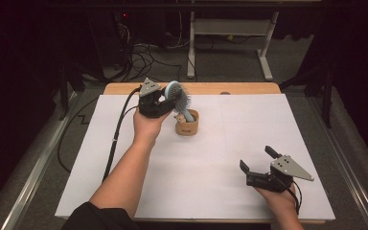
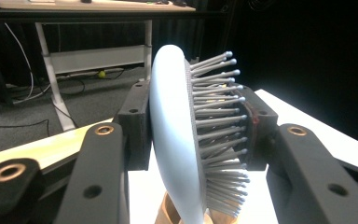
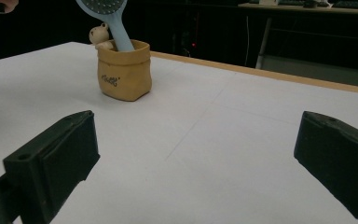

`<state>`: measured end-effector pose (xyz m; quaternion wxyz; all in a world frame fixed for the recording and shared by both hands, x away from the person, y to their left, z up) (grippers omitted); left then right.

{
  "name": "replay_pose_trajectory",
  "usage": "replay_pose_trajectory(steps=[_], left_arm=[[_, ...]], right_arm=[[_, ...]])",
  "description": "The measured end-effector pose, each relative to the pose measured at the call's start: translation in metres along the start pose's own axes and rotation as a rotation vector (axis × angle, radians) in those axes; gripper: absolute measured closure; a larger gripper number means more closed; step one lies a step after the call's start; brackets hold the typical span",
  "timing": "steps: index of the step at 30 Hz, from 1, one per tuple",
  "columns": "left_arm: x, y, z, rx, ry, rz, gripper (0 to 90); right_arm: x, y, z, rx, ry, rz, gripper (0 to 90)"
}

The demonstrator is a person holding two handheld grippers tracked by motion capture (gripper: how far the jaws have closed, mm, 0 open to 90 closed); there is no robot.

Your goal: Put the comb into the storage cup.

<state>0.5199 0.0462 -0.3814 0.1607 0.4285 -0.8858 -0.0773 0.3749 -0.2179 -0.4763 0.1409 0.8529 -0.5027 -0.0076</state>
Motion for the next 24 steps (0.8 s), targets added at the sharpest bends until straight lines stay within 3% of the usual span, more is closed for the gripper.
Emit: replay_pose_trajectory(steps=[18,24], left_arm=[[-0.0069,-0.0016,0.002,-0.019,0.012,-0.015,43.3],[-0.0093,-0.0023,0.0032,-0.028,-0.004,-0.023,37.5]], right_arm=[[-0.0006,-0.0004,0.0005,-0.002,0.002,-0.001,0.5],[-0.0006,-0.0005,0.0005,-0.002,0.002,-0.002,0.5]])
Point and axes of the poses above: each handheld gripper's, and its own axes: y roughly backward along the jaws, z roughly out of its underside, x roughly to its right, the point moved 10 cm from there along -y, roughly forward along the jaws, and after that the axes turned 6 degrees about y, right-handed, at the moved point
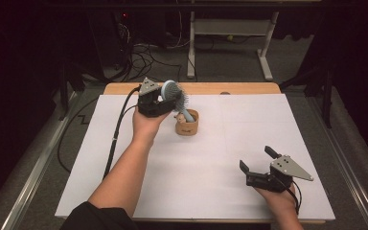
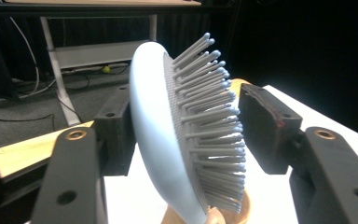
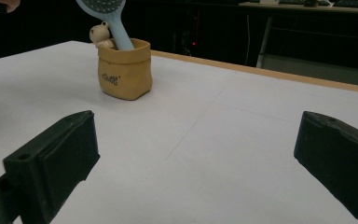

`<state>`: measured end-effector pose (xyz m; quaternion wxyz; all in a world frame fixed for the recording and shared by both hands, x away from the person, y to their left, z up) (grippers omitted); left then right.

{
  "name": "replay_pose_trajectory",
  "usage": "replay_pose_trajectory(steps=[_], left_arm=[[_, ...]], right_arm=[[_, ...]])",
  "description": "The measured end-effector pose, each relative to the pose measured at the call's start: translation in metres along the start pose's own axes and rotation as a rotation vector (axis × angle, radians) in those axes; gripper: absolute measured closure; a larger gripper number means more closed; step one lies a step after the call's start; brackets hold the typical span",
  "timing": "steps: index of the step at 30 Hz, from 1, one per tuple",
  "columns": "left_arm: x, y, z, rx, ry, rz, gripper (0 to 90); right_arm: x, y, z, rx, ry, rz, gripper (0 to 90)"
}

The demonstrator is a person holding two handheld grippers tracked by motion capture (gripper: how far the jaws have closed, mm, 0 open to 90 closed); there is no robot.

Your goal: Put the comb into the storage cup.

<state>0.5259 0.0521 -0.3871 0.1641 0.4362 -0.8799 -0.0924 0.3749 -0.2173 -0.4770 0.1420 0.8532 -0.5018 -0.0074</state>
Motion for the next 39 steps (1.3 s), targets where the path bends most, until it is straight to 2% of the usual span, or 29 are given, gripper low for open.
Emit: replay_pose_trajectory(steps=[10,16,25,39], left_arm=[[-0.004,0.0,0.004,-0.027,-0.004,-0.007,28.5],[-0.006,0.001,0.004,-0.031,0.014,0.005,22.9],[-0.009,0.001,0.007,-0.048,-0.006,-0.003,15.5],[-0.016,0.001,0.011,-0.048,0.002,-0.006,9.0]], right_arm=[[-0.001,0.0,0.0,-0.001,0.001,-0.001,0.5],[-0.001,0.0,0.0,-0.003,0.001,-0.001,0.5],[-0.001,0.0,0.001,-0.005,0.0,-0.002,0.5],[-0.001,0.0,0.001,-0.005,0.0,-0.002,0.6]])
Point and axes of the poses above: each handheld gripper's, and its own axes: y roughly backward along the jaws, z roughly out of its underside, x roughly to its right, the point moved 10 cm from there along -y, roughly forward along the jaws, and after that the axes turned 6 degrees about y, right-handed, at the moved point
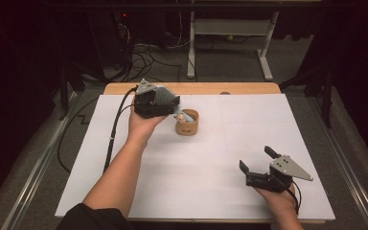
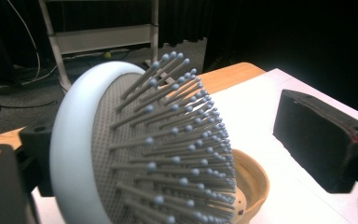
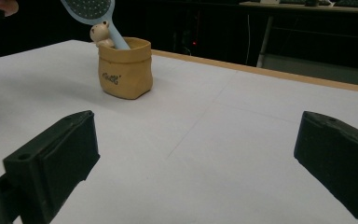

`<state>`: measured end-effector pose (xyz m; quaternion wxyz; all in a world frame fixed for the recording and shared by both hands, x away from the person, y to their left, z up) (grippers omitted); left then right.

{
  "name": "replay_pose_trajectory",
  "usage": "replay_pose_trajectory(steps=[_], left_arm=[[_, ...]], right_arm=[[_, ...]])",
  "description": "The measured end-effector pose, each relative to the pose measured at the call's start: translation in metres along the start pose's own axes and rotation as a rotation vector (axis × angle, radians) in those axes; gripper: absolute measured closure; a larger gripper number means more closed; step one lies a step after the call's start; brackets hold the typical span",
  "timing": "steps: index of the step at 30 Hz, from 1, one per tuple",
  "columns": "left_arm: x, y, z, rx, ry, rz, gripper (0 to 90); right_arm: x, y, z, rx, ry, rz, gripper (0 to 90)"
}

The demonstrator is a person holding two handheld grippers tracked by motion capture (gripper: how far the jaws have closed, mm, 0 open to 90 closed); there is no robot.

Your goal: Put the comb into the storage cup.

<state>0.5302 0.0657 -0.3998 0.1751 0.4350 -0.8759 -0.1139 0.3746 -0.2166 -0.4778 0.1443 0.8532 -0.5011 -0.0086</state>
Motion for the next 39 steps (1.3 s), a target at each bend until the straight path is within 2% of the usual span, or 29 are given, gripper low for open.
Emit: replay_pose_trajectory(steps=[9,22,33,39], left_arm=[[0.0,0.001,-0.002,0.013,-0.002,0.002,7.7],[0.0,0.002,-0.001,0.004,0.003,0.013,3.6],[-0.003,0.01,-0.005,0.012,0.019,0.02,1.8],[-0.003,0.016,-0.007,0.025,0.011,0.015,1.8]], right_arm=[[0.0,0.0,0.0,-0.001,0.001,0.0,0.6],[0.0,0.0,0.001,-0.003,0.001,0.003,0.5],[0.0,-0.001,0.001,-0.004,0.003,0.002,0.5],[0.001,0.0,0.001,-0.003,0.002,0.005,0.6]])
Point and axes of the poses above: each handheld gripper's, and its own axes: y roughly backward along the jaws, z roughly out of its underside, x roughly to its right, the point moved 10 cm from there along -y, roughly forward along the jaws, and after that the axes turned 6 degrees about y, right-handed, at the moved point
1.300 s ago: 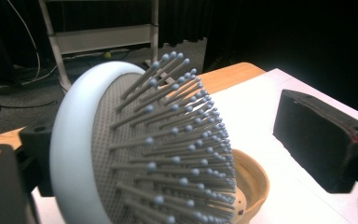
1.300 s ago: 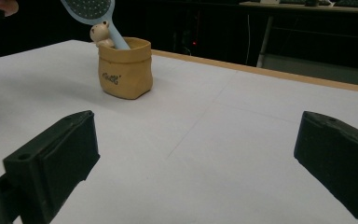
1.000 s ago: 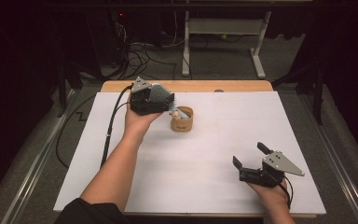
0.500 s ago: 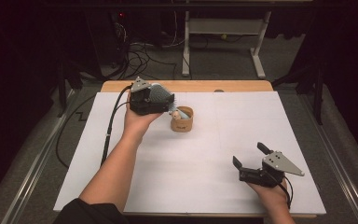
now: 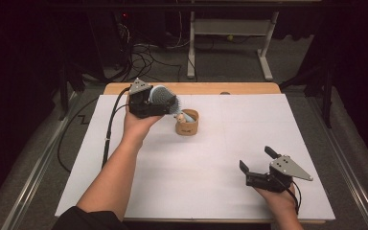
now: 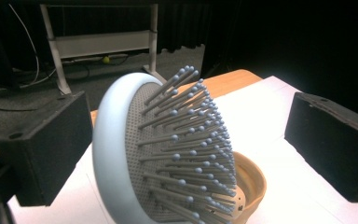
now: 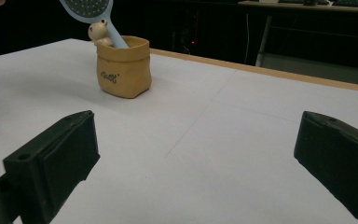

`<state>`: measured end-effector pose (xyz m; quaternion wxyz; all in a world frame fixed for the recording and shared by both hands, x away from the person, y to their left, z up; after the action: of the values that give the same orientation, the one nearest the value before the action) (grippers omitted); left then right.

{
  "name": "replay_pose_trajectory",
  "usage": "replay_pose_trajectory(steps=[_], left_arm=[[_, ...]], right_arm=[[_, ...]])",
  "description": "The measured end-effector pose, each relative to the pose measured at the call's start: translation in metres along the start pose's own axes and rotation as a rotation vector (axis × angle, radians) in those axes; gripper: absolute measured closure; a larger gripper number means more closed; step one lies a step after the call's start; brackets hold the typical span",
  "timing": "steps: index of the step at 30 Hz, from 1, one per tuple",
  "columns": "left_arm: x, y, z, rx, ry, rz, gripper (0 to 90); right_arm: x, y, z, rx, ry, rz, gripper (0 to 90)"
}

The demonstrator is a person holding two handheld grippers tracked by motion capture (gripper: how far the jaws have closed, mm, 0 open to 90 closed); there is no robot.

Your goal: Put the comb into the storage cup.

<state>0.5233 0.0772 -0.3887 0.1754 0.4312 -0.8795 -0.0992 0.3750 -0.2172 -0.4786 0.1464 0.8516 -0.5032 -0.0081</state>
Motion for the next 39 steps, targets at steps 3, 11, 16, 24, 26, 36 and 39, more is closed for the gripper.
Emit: replay_pose_trajectory(steps=[3,11,16,24,26,36,39], left_arm=[[-0.001,0.003,-0.001,0.004,-0.006,-0.007,2.0],[-0.007,0.012,0.002,0.009,-0.008,-0.016,1.9],[-0.008,0.018,0.004,0.019,-0.008,-0.012,2.0],[-0.01,0.029,0.017,0.026,-0.02,-0.004,2.1],[-0.011,0.031,0.021,0.027,-0.017,-0.003,2.1],[-0.018,0.037,0.052,0.018,0.003,0.012,2.9],[-0.018,0.038,0.059,0.022,0.008,0.018,2.9]], right_arm=[[0.0,0.0,0.0,0.0,0.003,0.0,0.5],[-0.001,0.0,0.0,-0.001,0.004,0.001,0.5],[-0.001,0.0,0.0,-0.002,0.006,0.002,0.5],[-0.001,0.0,0.0,-0.001,0.008,0.004,0.5],[-0.001,0.0,0.0,-0.003,0.006,0.003,0.5],[-0.002,0.0,0.001,-0.005,0.008,0.004,0.5],[-0.002,0.0,0.001,-0.004,0.009,0.004,0.5]])
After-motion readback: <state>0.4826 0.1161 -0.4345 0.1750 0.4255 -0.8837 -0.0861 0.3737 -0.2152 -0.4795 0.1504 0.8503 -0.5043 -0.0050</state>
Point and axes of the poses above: each handheld gripper's, and its own axes: y roughly backward along the jaws, z roughly out of its underside, x roughly to its right, the point moved 10 cm from there along -y, roughly forward along the jaws, and after that the axes turned 6 degrees about y, right-handed, at the moved point
